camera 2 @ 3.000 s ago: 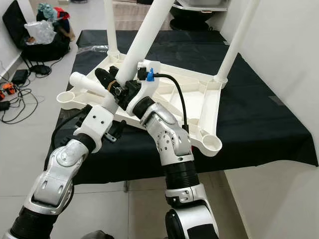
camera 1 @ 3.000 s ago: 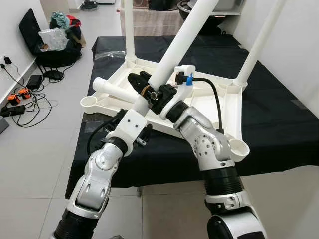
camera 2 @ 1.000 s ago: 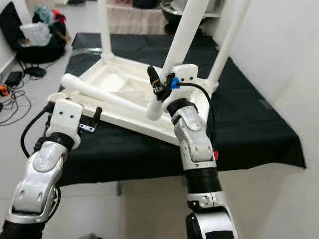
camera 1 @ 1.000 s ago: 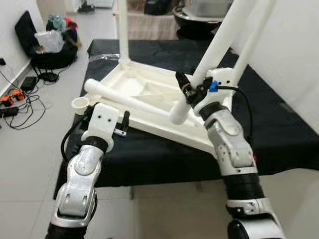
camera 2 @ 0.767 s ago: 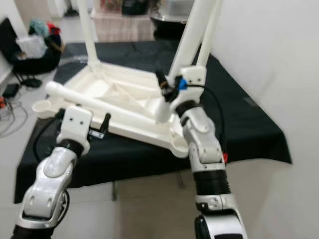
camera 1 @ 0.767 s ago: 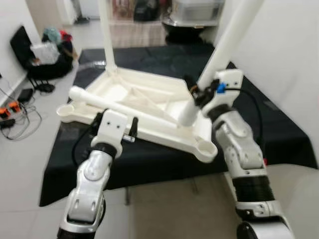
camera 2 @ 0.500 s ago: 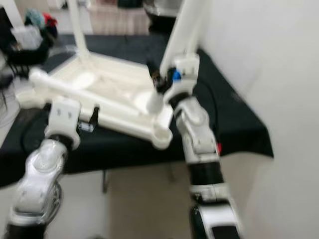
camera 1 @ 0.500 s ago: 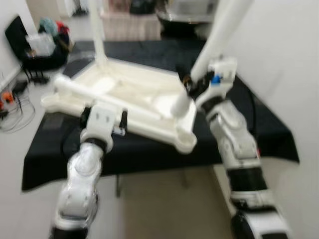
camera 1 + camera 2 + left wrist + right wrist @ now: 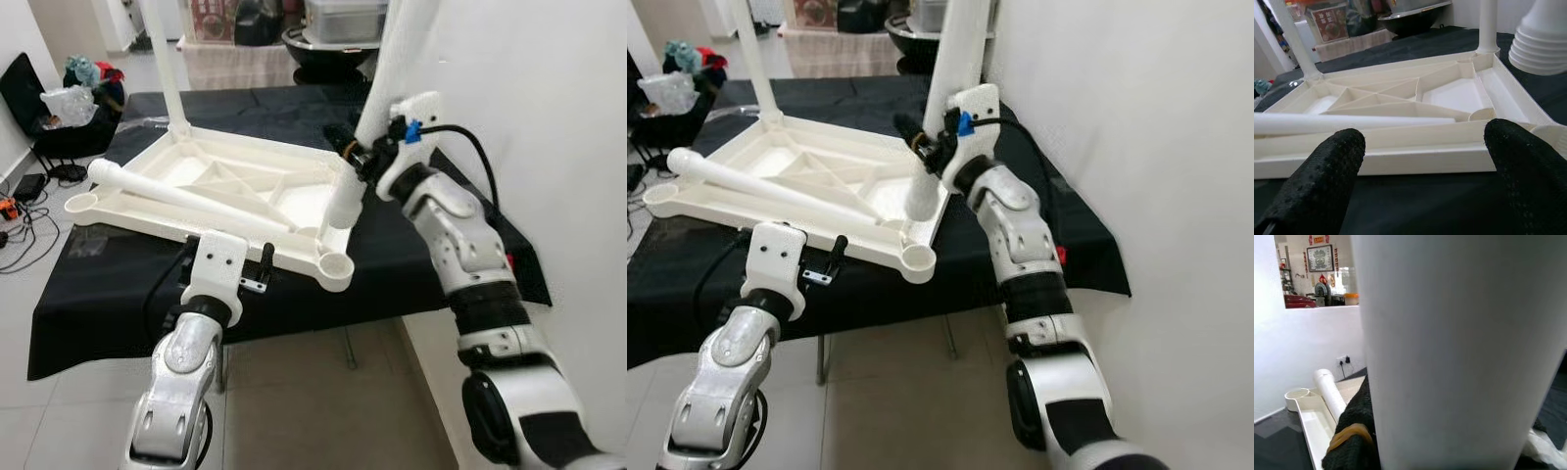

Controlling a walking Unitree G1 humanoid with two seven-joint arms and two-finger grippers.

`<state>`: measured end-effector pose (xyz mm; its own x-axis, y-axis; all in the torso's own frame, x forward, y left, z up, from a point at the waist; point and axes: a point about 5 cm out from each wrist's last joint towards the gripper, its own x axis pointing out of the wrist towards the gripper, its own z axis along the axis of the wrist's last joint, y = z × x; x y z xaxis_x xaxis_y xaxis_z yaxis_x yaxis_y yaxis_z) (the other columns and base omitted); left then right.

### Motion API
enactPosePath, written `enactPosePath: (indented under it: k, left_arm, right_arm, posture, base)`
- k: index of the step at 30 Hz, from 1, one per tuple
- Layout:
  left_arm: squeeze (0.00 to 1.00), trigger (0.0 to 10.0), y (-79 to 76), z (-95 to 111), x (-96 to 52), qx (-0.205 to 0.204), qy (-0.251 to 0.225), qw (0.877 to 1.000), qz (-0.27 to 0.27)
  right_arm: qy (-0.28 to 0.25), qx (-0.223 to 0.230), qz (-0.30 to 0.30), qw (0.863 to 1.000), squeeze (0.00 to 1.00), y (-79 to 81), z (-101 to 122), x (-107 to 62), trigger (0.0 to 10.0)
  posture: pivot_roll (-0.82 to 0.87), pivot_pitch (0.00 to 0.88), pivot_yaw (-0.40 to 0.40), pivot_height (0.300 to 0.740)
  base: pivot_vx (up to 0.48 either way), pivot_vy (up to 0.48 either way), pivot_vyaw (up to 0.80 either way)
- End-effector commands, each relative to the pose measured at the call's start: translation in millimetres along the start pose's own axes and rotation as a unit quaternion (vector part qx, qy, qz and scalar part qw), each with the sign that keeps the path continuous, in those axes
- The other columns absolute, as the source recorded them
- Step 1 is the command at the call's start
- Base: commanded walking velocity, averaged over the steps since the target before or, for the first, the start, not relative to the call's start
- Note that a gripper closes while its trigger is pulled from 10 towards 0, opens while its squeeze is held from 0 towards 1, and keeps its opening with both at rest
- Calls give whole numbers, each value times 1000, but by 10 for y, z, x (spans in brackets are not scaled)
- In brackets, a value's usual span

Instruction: Building children table

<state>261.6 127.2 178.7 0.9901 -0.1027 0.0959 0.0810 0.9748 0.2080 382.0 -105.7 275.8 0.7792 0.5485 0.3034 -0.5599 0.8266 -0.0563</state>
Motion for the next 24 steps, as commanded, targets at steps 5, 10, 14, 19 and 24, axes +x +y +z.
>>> enactPosePath:
  k: [5, 10, 14, 19, 24]
  left_arm:
    - [0, 10000, -47, 13, -45, -15, 5, 1000, -5]
    - [0, 10000, -74, 49, -74, -23, -1, 1000, -6]
    - [0, 10000, -107, 86, -148, -31, -9, 999, -14]
    - [0, 10000, -116, 90, -164, -34, -10, 999, -17]
    - [0, 10000, -106, 149, -166, -36, -19, 999, -14]
  right_arm:
    - [-19, -4, -35, 999, 0, -53, 40, 45, 10000]
    - [-19, 2, -32, 999, 0, -19, -22, -24, 10000]
    - [-27, -8, -65, 997, 0, 9, -27, -370, 10000]
    - [-31, -28, -84, 996, 0, 7, 2, -515, 10000]
    - [-21, -35, -119, 992, 0, 28, -74, -827, 10000]
  posture:
    - [41, 92, -79, 740]
    - [47, 86, -81, 740]
    - [31, 57, -67, 740]
    - [26, 38, -65, 740]
    - [26, 0, -60, 740]
  base:
    - [0, 0, 0]
    - [0, 0, 0]
    - [0, 0, 0]
    - [0, 0, 0]
    - [0, 0, 480]
